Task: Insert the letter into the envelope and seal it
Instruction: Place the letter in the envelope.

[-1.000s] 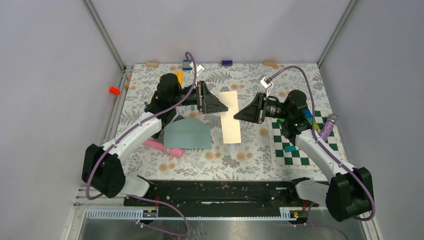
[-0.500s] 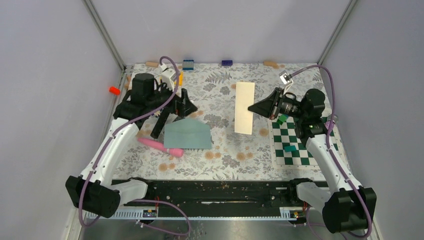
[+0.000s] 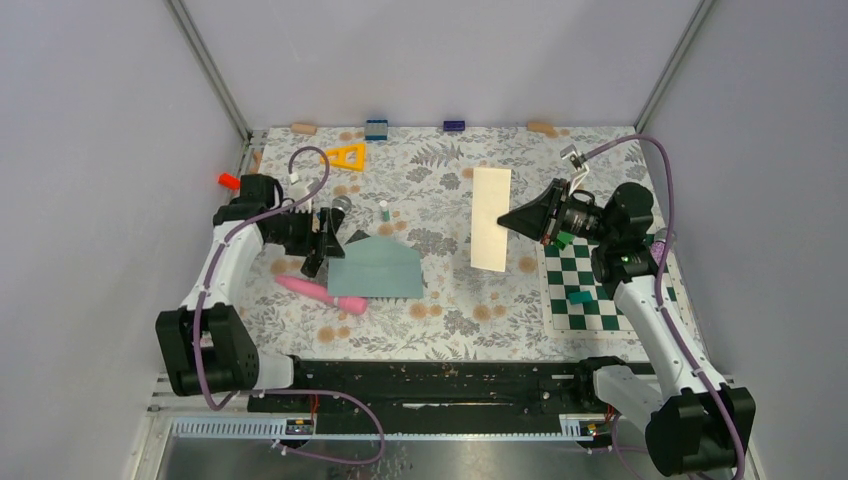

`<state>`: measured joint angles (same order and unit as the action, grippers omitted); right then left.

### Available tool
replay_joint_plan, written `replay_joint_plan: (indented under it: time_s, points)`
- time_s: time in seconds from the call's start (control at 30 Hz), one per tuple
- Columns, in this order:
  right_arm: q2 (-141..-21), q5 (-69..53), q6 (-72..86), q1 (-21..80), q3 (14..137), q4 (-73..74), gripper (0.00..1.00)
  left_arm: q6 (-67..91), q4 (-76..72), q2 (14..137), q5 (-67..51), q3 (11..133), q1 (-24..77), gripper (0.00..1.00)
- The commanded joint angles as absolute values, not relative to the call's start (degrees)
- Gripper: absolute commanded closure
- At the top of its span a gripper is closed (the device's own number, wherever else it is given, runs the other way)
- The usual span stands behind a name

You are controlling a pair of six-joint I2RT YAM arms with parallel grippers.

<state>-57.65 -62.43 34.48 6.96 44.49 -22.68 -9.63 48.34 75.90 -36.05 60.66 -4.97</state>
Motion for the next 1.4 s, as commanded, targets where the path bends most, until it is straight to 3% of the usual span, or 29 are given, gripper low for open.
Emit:
replay_joint_plan:
  time_s: [0.0, 0.17, 0.5, 0.93, 1.23, 1.37]
  points:
    - [-56.1, -62.7, 33.1, 6.8, 44.3, -23.8, 1.0, -13.5, 50.3, 79.4, -39.3, 59.7, -6.9, 0.29]
    - [-56.3, -62.8, 32.8, 6.8, 44.2, -23.9, 1.0, -12.8, 50.2, 83.2, -36.6, 58.5, -7.1, 0.35]
    - [-56.2, -63.0, 32.6, 6.8, 44.2, -23.9, 1.0, -9.5, 49.2, 88.2, -30.7, 59.7, -7.6, 0.33]
    - [-56.3, -63.2, 32.8, 6.8, 44.5, -23.9, 1.0, -9.6, 49.3, 92.2, -37.3, 60.5, -7.6, 0.35]
    - [-56.4, -63.4, 33.5, 6.8, 44.5, -24.6, 1.0, -10.2, 50.1, 95.1, -39.9, 61.3, -7.7, 0.53]
    - [-56.3, -63.5, 33.8, 6.8, 44.6, -24.9, 1.0, -10.7, 50.3, 94.6, -40.8, 61.2, -7.9, 0.76]
